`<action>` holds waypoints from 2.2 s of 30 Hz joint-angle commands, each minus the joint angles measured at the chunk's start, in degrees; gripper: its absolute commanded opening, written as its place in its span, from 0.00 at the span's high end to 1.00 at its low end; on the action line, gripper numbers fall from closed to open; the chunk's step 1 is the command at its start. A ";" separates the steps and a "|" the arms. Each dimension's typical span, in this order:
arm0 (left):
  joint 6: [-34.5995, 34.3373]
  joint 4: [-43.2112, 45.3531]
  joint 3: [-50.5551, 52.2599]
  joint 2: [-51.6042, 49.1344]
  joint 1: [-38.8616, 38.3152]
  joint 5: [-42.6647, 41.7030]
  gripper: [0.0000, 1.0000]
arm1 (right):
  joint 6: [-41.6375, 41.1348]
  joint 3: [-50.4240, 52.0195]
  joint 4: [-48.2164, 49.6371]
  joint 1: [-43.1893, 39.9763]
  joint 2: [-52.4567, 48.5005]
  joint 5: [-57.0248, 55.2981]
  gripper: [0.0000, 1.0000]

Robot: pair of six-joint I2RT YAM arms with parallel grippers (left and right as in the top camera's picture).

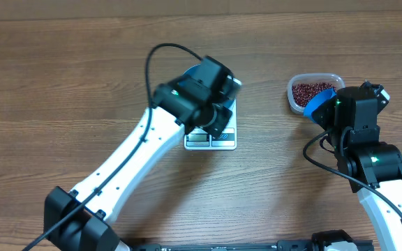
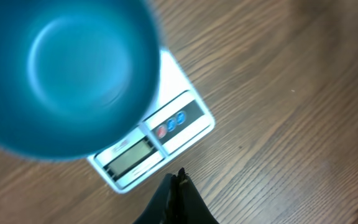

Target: Scoop item into bowl and weigh 150g on scale

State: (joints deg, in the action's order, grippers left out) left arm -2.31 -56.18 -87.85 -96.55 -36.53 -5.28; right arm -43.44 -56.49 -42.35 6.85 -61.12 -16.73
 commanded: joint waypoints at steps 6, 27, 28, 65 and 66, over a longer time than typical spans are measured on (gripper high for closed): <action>3.21 3.30 3.67 7.17 -6.08 7.17 0.96 | 0.42 -2.03 -0.42 0.31 0.85 -0.33 0.96; 11.52 48.30 46.51 24.11 -6.14 6.84 0.96 | 0.42 -2.03 0.61 0.31 0.85 0.94 0.96; 11.52 49.11 46.51 22.12 -6.12 8.35 0.96 | 0.42 -2.03 0.59 0.31 0.85 0.96 0.96; 13.16 57.72 46.45 4.87 -5.05 10.12 0.96 | 0.37 -1.99 0.66 0.31 0.50 1.38 0.96; 13.88 58.03 46.45 4.37 -5.05 10.12 0.96 | 0.37 -1.99 0.66 0.31 0.52 1.38 0.96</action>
State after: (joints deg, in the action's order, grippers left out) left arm 9.13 1.19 -41.58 -90.72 -41.91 5.58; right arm -43.46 -56.62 -42.02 6.85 -61.12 -15.25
